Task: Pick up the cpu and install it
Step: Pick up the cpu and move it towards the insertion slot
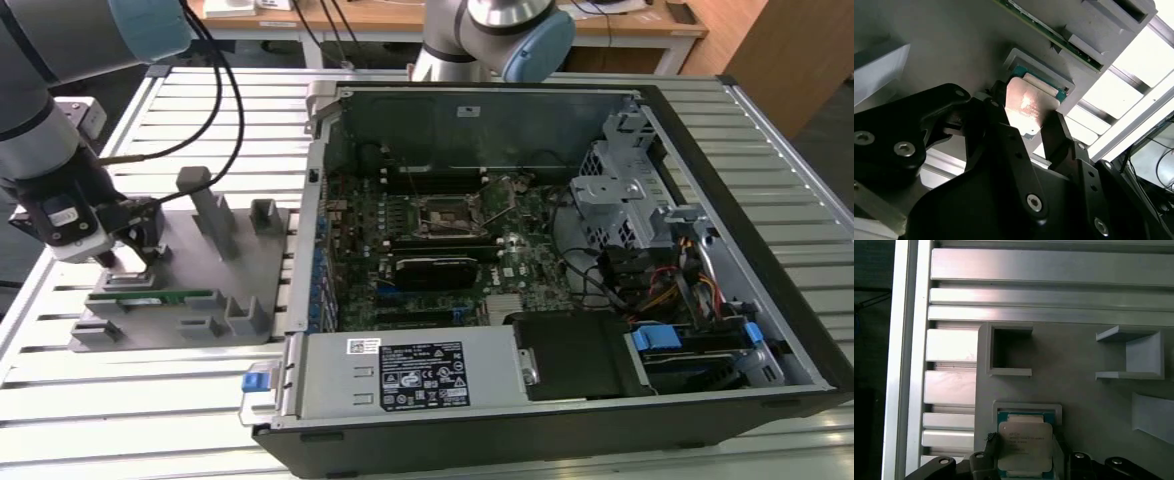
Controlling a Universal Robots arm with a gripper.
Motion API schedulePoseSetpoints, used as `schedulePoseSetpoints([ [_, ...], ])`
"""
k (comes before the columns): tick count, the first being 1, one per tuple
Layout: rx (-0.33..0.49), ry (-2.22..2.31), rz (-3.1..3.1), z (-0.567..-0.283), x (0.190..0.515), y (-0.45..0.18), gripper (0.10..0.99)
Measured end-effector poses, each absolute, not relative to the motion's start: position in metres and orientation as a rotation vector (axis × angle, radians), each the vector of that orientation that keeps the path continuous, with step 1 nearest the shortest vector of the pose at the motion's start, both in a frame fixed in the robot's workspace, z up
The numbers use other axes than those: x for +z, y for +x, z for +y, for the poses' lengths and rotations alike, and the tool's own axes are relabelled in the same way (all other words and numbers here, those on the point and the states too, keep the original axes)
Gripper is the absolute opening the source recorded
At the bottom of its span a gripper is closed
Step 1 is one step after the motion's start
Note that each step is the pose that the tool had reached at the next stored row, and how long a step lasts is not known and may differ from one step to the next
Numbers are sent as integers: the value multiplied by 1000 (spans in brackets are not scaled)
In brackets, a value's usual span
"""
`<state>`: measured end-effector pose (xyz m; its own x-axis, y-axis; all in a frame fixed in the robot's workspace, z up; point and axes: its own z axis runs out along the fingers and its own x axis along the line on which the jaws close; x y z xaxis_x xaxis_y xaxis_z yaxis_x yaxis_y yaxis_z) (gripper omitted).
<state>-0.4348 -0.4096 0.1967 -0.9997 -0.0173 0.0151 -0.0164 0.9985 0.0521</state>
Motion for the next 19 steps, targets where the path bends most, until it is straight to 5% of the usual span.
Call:
schedulePoseSetpoints([
  [19, -87, 26, -3125, -410, 222, -435, 525],
])
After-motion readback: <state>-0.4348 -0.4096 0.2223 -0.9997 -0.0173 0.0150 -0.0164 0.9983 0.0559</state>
